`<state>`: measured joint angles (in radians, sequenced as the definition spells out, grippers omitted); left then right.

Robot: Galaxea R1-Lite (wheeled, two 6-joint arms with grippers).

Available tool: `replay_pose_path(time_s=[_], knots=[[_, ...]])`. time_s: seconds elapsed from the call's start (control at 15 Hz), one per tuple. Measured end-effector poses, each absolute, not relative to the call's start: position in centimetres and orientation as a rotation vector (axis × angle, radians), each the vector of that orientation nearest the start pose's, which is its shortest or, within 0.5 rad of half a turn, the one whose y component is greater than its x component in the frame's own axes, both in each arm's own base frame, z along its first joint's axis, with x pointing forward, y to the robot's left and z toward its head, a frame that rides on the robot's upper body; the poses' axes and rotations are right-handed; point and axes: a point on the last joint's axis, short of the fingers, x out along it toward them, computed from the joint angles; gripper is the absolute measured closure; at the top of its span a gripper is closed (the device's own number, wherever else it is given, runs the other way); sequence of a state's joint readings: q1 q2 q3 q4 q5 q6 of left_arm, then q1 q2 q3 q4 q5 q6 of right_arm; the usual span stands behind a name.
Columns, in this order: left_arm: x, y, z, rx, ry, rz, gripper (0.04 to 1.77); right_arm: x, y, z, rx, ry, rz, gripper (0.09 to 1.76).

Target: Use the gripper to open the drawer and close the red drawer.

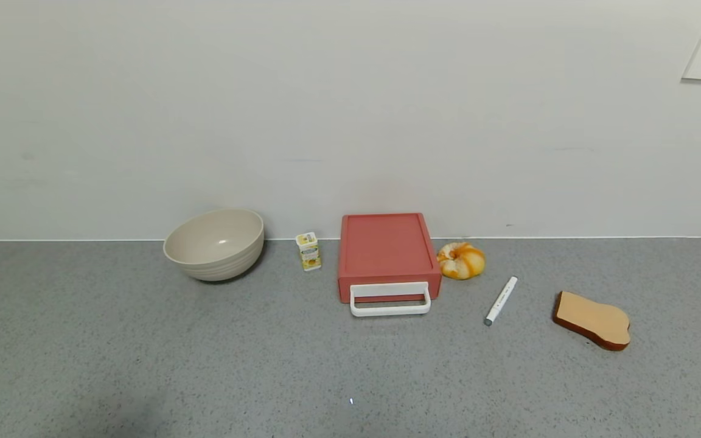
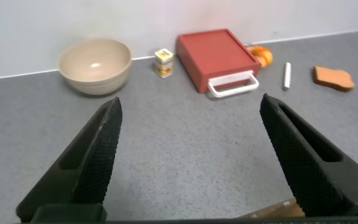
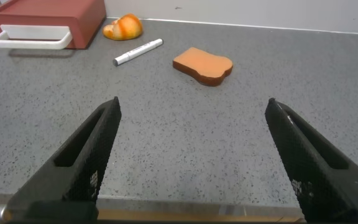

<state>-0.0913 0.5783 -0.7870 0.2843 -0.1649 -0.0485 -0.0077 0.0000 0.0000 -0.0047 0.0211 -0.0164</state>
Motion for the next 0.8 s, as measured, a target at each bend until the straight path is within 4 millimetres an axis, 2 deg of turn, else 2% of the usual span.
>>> replay_pose_path(time_s=[0.33,0.53,0.8], knots=[[-3.6,0.2,23.9,-0.048,-0.034,-0.126,0.15,-2.3,0.1,7.6,-0.016,-0.004,0.013,0.14],[-4.5,0.1,21.6,-0.009,-0.044,-0.066,0.13,-2.3,0.1,7.6,-0.016,-0.004,0.013,0.14],[-4.9,-0.1,19.6,0.022,-0.049,0.036,0.12,-2.3,0.1,7.6,-0.016,-0.004,0.013,0.14]])
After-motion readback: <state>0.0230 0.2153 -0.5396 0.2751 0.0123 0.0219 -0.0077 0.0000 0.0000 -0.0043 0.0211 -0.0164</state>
